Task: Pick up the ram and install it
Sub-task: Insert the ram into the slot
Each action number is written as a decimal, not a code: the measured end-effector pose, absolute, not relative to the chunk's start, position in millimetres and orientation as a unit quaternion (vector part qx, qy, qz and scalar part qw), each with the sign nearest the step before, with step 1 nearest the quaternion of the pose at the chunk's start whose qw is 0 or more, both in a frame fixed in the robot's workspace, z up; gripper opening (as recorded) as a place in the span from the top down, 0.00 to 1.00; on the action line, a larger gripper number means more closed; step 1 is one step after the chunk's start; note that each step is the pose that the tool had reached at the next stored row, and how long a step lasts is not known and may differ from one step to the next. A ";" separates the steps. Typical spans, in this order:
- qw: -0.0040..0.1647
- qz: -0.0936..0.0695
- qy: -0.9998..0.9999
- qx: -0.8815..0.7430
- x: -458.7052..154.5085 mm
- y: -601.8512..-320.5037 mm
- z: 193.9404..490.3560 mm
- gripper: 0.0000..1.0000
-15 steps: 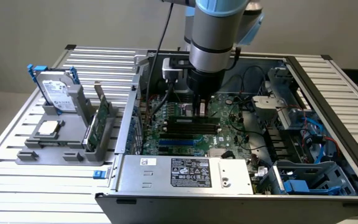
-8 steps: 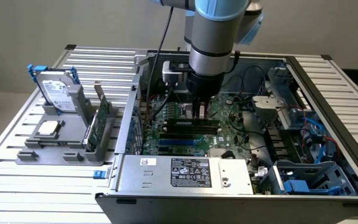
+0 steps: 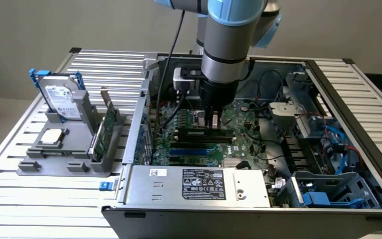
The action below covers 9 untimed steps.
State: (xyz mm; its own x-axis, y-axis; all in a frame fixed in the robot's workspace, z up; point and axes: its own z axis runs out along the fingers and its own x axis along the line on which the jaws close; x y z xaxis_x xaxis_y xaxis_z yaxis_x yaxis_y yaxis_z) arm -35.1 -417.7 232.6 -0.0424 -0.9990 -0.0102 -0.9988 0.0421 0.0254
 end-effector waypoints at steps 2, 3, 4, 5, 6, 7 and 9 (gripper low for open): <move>0.005 -0.013 -0.722 0.692 -35.0 -417.6 231.9 0.86; 0.005 -0.013 -0.722 0.692 -35.1 -417.6 231.7 0.86; 0.005 -0.013 -0.722 0.692 -35.0 -417.6 231.4 0.86; 0.005 -0.013 -0.722 0.692 -35.1 -417.6 231.2 0.86; 0.005 -0.013 -0.722 0.692 -35.0 -417.6 230.9 0.86; 0.005 -0.013 -0.722 0.692 -35.0 -417.6 230.7 0.86; 0.005 -0.013 -0.722 0.692 -35.0 -417.6 230.2 0.86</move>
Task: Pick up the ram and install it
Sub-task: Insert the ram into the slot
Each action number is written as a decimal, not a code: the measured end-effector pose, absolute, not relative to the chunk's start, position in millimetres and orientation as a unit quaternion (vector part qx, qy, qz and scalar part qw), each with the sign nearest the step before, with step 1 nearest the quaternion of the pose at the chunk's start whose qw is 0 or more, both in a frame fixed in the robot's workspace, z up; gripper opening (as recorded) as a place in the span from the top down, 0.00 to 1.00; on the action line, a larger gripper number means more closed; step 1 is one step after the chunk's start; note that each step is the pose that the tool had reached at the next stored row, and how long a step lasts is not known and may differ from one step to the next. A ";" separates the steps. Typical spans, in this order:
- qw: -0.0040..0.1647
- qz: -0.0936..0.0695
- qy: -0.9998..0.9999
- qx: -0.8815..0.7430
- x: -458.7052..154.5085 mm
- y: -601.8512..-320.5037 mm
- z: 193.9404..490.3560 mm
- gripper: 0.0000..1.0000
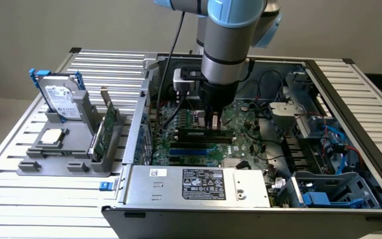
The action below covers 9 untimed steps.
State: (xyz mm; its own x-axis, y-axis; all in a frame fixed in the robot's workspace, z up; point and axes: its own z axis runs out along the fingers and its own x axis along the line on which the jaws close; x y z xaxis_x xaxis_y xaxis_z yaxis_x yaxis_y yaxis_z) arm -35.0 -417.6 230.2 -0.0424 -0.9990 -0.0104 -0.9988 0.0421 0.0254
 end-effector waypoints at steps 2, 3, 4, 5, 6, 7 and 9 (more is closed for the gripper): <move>0.005 -0.013 -0.722 0.692 -35.0 -417.6 229.5 0.86; 0.005 -0.013 -0.722 0.692 -35.0 -417.6 229.1 0.86; 0.005 -0.013 -0.722 0.692 -35.0 -417.6 228.7 0.86; 0.005 -0.013 -0.722 0.692 -35.0 -417.6 228.2 0.86; 0.005 -0.013 -0.722 0.692 -35.1 -417.6 227.7 0.86; 0.005 -0.013 -0.722 0.692 -35.1 -417.6 227.2 0.86; 0.005 -0.013 -0.722 0.692 -35.2 -417.6 226.2 0.86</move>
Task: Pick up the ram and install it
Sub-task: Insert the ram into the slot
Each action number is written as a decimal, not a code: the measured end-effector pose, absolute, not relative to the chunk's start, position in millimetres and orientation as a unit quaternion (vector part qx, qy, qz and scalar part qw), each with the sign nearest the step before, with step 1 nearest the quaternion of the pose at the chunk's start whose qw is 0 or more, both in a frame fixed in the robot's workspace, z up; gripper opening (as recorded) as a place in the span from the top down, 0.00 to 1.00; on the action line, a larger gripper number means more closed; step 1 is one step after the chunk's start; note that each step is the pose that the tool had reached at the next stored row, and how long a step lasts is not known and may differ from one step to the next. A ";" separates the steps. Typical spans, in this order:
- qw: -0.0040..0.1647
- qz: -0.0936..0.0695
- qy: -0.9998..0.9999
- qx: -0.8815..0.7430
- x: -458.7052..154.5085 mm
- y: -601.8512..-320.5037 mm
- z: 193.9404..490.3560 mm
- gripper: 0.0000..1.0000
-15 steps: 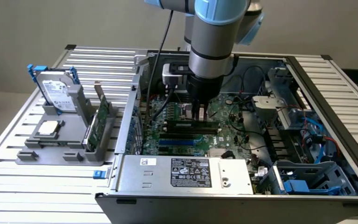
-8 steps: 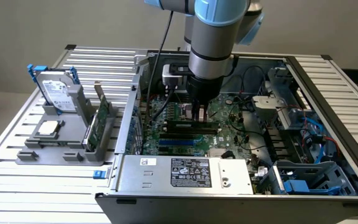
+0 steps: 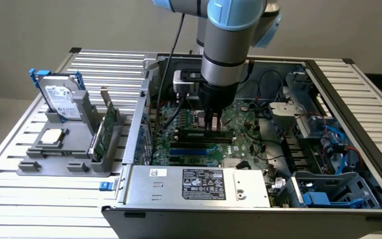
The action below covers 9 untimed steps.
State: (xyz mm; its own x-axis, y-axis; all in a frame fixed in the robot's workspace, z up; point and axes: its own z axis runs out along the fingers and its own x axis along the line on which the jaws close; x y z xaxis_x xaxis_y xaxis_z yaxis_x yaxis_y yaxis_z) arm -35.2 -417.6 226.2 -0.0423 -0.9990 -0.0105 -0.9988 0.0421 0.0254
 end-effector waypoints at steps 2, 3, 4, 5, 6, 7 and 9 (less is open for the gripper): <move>0.005 -0.013 -0.722 0.692 -35.3 -417.6 225.4 0.86; 0.005 -0.013 -0.722 0.692 -35.4 -417.6 225.0 0.86; 0.005 -0.013 -0.722 0.692 -35.5 -417.6 224.6 0.86; 0.005 -0.013 -0.722 0.692 -35.5 -417.6 224.4 0.86; 0.005 -0.013 -0.722 0.692 -35.5 -417.6 224.2 0.86; 0.005 -0.013 -0.722 0.692 -35.5 -417.6 224.1 0.86; 0.005 -0.013 -0.722 0.692 -35.6 -417.6 223.8 0.86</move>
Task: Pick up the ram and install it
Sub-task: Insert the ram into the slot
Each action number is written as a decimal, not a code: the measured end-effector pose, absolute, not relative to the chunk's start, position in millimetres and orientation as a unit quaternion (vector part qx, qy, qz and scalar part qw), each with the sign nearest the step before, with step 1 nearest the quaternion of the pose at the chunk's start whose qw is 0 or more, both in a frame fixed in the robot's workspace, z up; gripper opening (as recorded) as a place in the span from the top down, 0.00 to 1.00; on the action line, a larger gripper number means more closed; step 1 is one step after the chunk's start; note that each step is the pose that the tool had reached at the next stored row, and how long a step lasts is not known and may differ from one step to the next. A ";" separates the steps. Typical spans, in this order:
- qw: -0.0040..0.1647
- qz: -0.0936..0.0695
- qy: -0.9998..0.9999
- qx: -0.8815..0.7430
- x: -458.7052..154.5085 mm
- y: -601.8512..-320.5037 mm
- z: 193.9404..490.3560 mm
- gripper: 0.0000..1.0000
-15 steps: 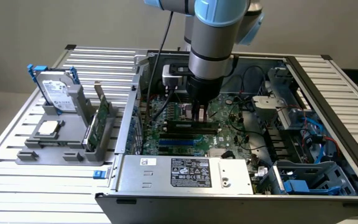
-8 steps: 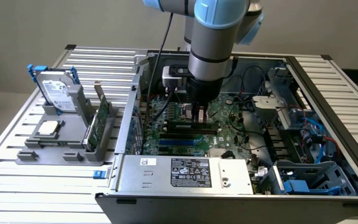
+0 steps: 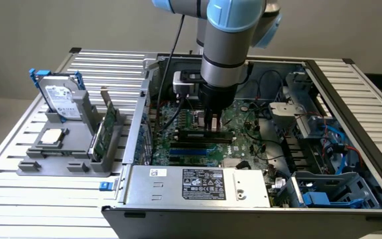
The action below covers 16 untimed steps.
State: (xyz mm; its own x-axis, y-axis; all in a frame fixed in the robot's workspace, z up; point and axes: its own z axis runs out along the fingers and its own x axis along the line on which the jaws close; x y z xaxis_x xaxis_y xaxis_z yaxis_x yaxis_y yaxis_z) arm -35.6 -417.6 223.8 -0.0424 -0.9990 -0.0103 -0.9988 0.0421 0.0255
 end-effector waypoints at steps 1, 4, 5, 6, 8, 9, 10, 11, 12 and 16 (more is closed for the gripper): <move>0.005 -0.013 -0.722 0.692 -35.6 -417.6 223.7 0.86; 0.005 -0.013 -0.722 0.692 -35.6 -417.5 223.5 0.86; 0.005 -0.013 -0.722 0.692 -35.6 -417.5 223.5 0.86; 0.005 -0.013 -0.722 0.692 -35.7 -417.4 223.4 0.86; 0.005 -0.013 -0.722 0.692 -35.7 -417.4 223.3 0.86; 0.005 -0.013 -0.722 0.692 -35.7 -417.3 223.2 0.86; 0.005 -0.013 -0.722 0.692 -35.7 -417.3 223.1 0.86; 0.005 -0.013 -0.722 0.692 -35.7 -417.3 223.0 0.86; 0.005 -0.013 -0.722 0.692 -35.7 -417.3 223.0 0.86; 0.005 -0.013 -0.722 0.692 -35.8 -417.2 222.5 0.86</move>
State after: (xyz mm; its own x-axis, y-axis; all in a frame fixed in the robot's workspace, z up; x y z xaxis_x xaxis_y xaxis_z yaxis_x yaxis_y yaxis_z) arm -35.8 -417.2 222.5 -0.0424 -0.9990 -0.0102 -0.9988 0.0421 0.0254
